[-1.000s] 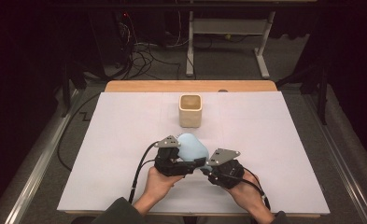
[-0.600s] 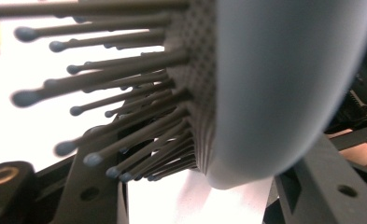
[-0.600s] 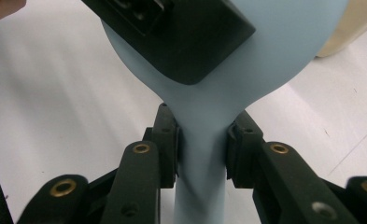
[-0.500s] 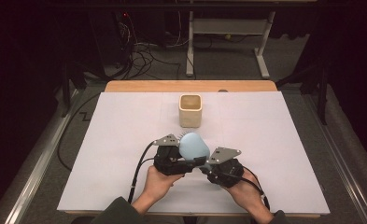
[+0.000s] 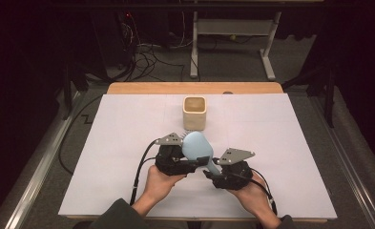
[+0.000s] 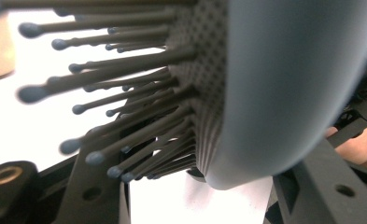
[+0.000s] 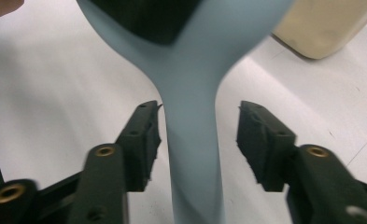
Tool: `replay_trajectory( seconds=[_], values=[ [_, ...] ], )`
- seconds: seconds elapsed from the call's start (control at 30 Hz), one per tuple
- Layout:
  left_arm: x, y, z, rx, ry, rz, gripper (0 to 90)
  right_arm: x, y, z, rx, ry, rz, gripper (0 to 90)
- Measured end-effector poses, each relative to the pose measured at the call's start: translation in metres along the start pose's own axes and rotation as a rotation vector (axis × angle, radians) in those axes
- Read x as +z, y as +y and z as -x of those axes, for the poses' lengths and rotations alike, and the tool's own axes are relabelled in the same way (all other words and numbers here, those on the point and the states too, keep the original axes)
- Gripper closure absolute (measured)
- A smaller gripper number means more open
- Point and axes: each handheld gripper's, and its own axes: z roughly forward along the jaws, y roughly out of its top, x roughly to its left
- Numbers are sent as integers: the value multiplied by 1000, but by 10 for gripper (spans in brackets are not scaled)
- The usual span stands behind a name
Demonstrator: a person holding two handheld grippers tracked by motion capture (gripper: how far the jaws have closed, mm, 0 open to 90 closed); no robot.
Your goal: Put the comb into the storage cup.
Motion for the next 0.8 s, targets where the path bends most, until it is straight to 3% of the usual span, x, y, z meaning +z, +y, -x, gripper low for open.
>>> replay_trajectory(
  seconds=[0.1, 0.27, 0.8],
  values=[
    [-3, 1, -2, -1, 11, 7, 530, -1, -5, 3, -3, -12, 36, 392],
    [-9, 4, -5, -5, 28, 10, 530, -5, -14, 11, 23, -22, 49, 328],
    [-24, 17, -10, 5, 70, 18, 530, -34, -58, 36, 132, -69, 85, 328]
  ],
)
